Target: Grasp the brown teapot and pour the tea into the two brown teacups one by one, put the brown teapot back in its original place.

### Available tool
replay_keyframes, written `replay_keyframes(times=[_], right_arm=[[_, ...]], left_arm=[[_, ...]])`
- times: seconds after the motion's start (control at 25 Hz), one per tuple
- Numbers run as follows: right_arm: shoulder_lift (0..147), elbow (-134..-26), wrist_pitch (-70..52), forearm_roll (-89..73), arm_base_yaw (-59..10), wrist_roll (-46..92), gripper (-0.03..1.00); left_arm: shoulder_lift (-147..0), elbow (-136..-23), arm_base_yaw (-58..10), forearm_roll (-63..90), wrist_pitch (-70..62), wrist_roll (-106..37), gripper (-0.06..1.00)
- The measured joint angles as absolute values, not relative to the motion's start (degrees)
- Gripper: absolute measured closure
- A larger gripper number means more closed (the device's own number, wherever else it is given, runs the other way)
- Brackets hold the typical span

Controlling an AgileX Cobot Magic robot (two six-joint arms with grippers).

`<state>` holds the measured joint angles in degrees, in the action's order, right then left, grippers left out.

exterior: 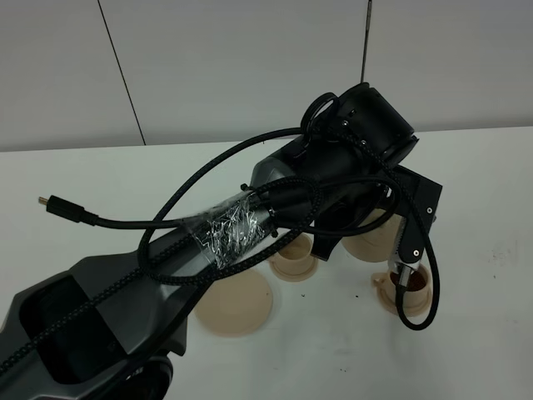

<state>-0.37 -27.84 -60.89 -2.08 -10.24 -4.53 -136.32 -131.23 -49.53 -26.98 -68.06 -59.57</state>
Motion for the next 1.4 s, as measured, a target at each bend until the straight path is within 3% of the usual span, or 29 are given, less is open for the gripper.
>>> replay_keyframes(times=[1.4], right_arm=[[-0.37, -27.84, -60.89, -2.08, -10.24, -4.53, 0.73]], left_arm=[[-136.32, -131.23, -46.91, -10.7, -68.11, -41.95, 0.78]])
